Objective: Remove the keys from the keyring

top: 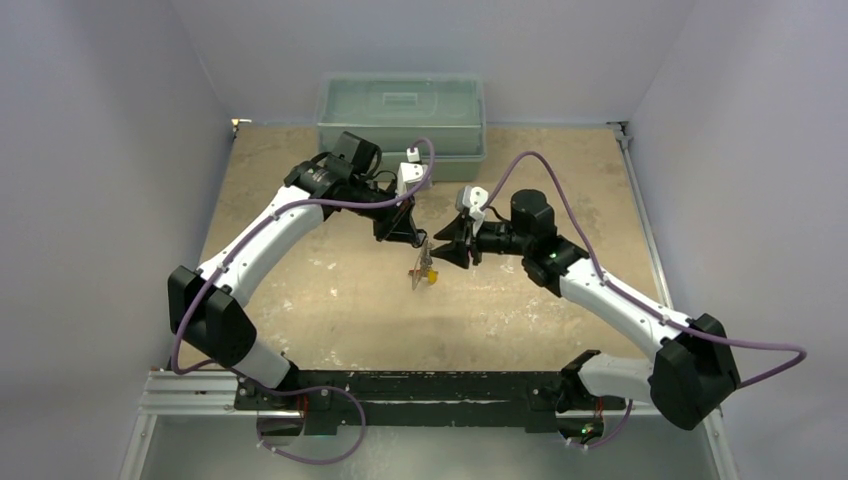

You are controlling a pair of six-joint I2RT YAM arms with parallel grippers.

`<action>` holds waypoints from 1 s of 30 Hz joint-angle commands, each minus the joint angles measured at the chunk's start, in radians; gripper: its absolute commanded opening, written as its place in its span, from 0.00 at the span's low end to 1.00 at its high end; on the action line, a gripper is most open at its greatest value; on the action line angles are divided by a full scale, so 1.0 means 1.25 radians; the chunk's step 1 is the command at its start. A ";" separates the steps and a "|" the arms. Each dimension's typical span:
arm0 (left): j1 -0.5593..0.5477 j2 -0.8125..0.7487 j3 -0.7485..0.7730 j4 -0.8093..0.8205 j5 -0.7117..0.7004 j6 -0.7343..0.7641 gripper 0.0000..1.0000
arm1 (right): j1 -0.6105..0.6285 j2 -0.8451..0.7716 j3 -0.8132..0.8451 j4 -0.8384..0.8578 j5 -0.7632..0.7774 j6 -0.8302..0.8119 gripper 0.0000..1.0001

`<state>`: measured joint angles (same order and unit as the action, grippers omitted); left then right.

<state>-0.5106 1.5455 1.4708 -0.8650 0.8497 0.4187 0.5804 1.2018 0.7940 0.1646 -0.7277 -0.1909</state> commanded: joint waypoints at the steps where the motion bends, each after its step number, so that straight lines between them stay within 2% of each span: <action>1: 0.005 -0.035 -0.004 0.045 0.042 -0.014 0.00 | 0.000 0.013 0.045 0.015 0.004 0.040 0.43; 17: 0.001 -0.033 -0.011 0.053 0.049 -0.019 0.00 | 0.006 0.046 0.073 0.041 -0.004 0.059 0.39; 30: -0.003 -0.028 -0.007 0.053 0.048 -0.021 0.00 | 0.009 0.060 0.064 0.047 0.014 0.036 0.20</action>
<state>-0.5117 1.5440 1.4574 -0.8310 0.8616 0.4023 0.5846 1.2778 0.8413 0.1886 -0.7235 -0.1345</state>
